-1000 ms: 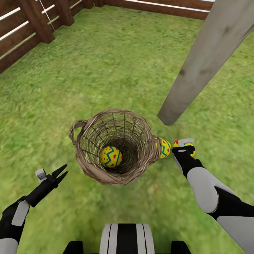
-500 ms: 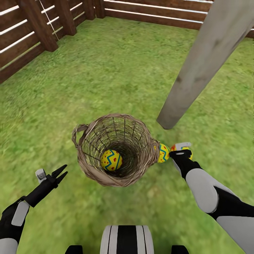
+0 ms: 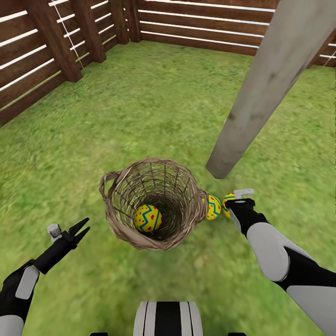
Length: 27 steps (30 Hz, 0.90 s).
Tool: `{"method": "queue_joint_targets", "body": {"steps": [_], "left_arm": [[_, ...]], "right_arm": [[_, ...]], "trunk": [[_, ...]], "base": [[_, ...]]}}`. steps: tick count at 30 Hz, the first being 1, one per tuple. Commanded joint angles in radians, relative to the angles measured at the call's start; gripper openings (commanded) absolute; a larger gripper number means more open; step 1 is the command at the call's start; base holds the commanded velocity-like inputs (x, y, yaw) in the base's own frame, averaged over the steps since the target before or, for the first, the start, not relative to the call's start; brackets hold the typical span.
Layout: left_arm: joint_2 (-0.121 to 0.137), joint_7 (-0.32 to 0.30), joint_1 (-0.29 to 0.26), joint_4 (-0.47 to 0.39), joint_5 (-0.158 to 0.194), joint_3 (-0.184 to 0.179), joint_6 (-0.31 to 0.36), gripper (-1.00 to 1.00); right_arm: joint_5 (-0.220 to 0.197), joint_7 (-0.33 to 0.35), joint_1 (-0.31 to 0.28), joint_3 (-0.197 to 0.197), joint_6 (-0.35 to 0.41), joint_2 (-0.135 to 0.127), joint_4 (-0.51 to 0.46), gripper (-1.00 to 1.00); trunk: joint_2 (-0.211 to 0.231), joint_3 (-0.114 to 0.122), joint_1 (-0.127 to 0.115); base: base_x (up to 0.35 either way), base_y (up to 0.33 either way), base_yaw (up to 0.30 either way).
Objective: Take the three Easter eggs out of the wicker basket on the lawn in the garden, then place them on the lawn next to a single tree (choose any tree) so that all three eggs are next to the same tree and none are left in the basket.
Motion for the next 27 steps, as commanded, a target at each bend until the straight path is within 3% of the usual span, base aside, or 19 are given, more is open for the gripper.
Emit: {"method": "queue_joint_targets", "body": {"steps": [1, 2, 12, 22, 25, 26, 27], "left_arm": [[0.000, -0.002, 0.000, 0.001, 0.003, 0.001, 0.008, 1.00], [0.000, -0.002, 0.000, 0.006, 0.005, 0.007, 0.009, 1.00], [0.005, -0.001, 0.010, 0.037, 0.008, 0.054, 0.008, 1.00], [0.005, -0.002, 0.010, 0.039, 0.008, 0.056, 0.009, 1.00], [0.005, 0.000, 0.010, 0.039, 0.008, 0.056, 0.010, 1.00], [0.005, 0.000, 0.010, 0.039, 0.008, 0.056, 0.009, 1.00], [0.005, 0.000, 0.010, 0.039, 0.008, 0.056, 0.010, 1.00]], "right_arm": [[0.008, 0.021, -0.001, 0.003, 0.014, 0.000, -0.098, 1.00], [0.005, 0.024, 0.006, -0.013, 0.020, 0.006, -0.008, 1.00], [-0.005, 0.052, -0.009, -0.001, 0.014, -0.004, 0.019, 1.00], [-0.013, 0.078, -0.009, -0.004, 0.016, -0.007, 0.011, 1.00], [-0.039, 0.191, -0.009, -0.030, 0.043, -0.038, -0.064, 1.00], [-0.059, 0.268, -0.009, -0.044, 0.118, -0.069, -0.100, 1.00], [-0.066, 0.409, -0.008, -0.049, 0.213, -0.119, -0.119, 1.00]], "trunk": [[0.000, 0.004, -0.001], [0.000, 0.003, -0.001], [0.000, 0.003, -0.001], [0.000, 0.003, -0.001], [0.000, 0.003, -0.001], [0.000, 0.003, -0.001], [0.000, 0.003, -0.001]], "base": [[0.000, 0.000, 0.000], [0.000, 0.000, 0.000], [-0.003, 0.000, 0.000], [-0.325, 0.000, 0.000], [-0.338, 0.000, 0.000], [-0.337, 0.000, 0.000], [-0.315, 0.000, 0.000]]}}
